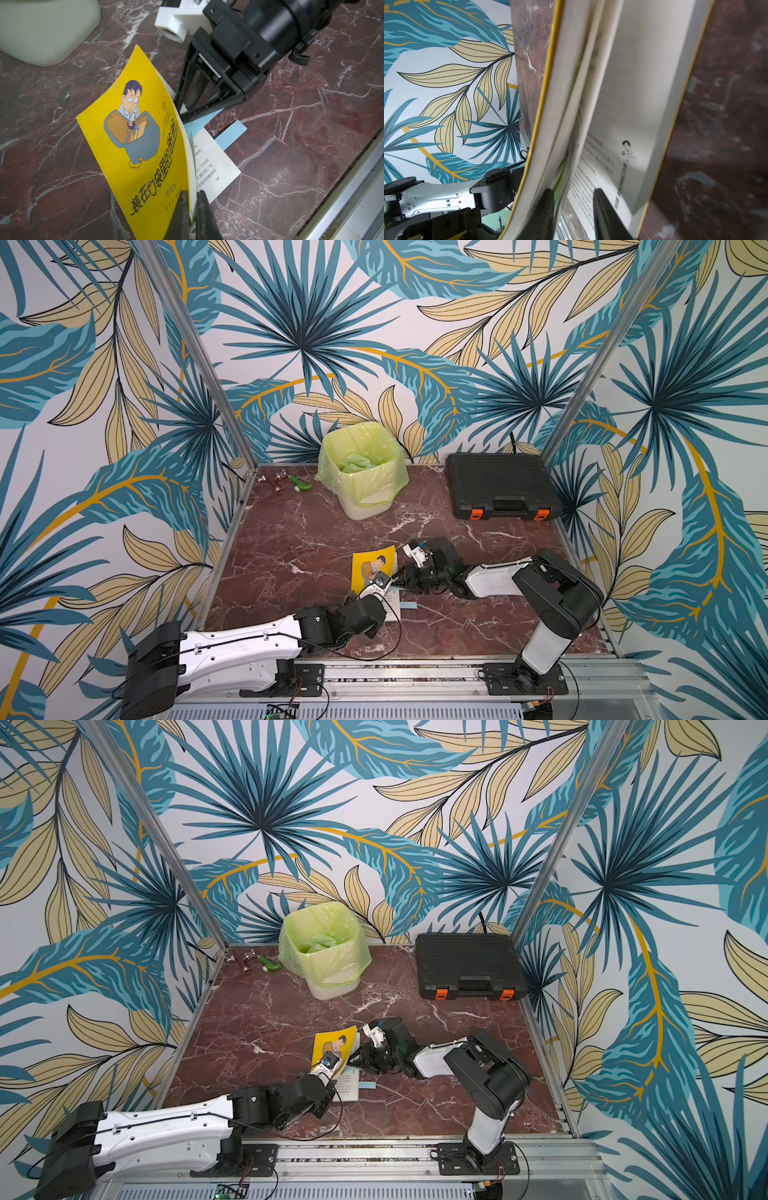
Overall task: Peel off the used sticky note
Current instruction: Open the book at the center of the board.
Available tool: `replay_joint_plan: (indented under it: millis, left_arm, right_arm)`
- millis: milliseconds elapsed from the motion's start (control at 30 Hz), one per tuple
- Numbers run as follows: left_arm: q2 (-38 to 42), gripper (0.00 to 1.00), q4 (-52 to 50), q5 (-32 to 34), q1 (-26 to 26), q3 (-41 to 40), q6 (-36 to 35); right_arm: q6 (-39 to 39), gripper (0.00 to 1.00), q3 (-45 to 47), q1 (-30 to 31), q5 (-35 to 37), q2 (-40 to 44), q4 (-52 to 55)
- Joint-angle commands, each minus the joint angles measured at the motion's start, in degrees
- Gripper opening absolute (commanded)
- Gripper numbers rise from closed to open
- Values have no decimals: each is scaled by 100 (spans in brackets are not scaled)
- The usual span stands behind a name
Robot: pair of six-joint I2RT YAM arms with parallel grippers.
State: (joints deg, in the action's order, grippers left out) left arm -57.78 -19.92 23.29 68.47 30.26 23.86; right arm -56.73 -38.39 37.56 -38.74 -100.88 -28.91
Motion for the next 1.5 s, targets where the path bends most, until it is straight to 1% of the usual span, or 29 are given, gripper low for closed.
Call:
replay_joint_plan:
  millis: [0,200,300,367,467,567,667,800,900,933,1000,1133,1267,1467]
  left_arm:
    - [42,4,118,9,-40,6,-30]
    - [215,35,239,-125,-43,-61,-8]
    - [378,54,270,-155,-40,-82,39]
    - [508,66,187,-39,-41,-41,153]
    - [591,75,32,322,-48,86,382]
    - [411,83,-272,533,-52,399,446]
    - [-74,83,-1011,806,-52,920,550]
    - [-1187,80,-2227,1173,-23,1814,776]
    - [-1801,78,-2662,1310,34,2195,866]
    - [-1892,77,-2721,1322,37,2239,907]
    - [-1909,74,-2748,1321,36,2229,960]
    - [-1650,70,-2747,1223,28,2133,1044]
    - [-1547,69,-2846,1065,-16,2036,1169]
    - [-1690,68,-2894,825,-82,1921,1180]
  right_arm:
    - [-53,41,-107,65,44,-151,-205]
    - [-4,53,-182,141,-11,-163,-225]
    - [12,59,-239,192,-45,-207,-238]
    - [42,63,-263,211,-59,-229,-243]
    - [73,69,-296,253,-84,-247,-241]
    - [134,75,-349,310,-108,-244,-209]
    - [166,78,-417,361,-100,-239,-140]
    - [164,80,-458,391,-103,-269,-135]
    - [162,80,-474,401,-85,-287,-142]
    - [159,80,-480,403,-89,-287,-139]
    - [152,80,-476,413,-84,-300,-153]
    - [132,80,-484,411,-83,-322,-154]
    - [111,80,-528,410,-89,-357,-163]
    - [96,80,-569,410,-99,-366,-159]
